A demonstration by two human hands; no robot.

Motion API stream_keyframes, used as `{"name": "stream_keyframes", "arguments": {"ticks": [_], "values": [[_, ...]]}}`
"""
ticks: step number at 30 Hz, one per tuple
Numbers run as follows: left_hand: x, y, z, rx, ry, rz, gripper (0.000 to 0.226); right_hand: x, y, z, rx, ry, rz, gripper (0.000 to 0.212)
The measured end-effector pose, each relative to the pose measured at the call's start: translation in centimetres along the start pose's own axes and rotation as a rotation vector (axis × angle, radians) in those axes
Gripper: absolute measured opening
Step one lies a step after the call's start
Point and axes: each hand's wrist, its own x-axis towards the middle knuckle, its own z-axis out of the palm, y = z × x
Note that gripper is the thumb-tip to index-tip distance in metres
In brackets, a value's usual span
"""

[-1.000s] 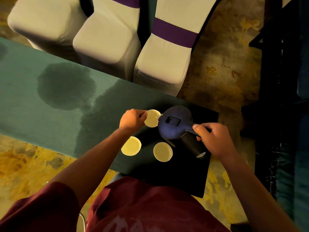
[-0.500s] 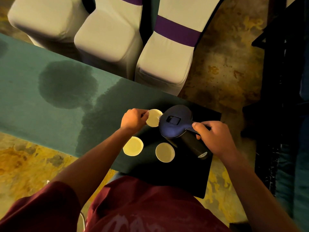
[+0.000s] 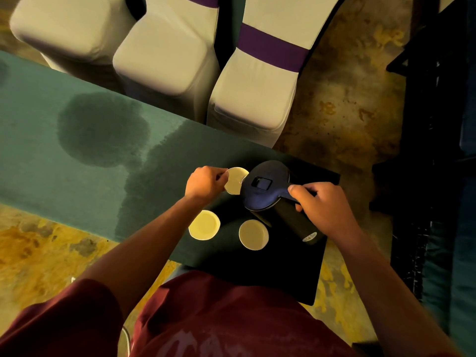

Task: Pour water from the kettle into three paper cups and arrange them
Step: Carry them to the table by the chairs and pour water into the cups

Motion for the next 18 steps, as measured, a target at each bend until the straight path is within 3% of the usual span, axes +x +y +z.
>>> {"name": "stream_keyframes", "arguments": {"ticks": [18], "values": [[-0.1, -0.3, -0.2, -0.024, 0.008, 0.001, 0.027, 0.8, -1.2, 0.9, -0.09, -0.007, -0.007, 0.058]]}}
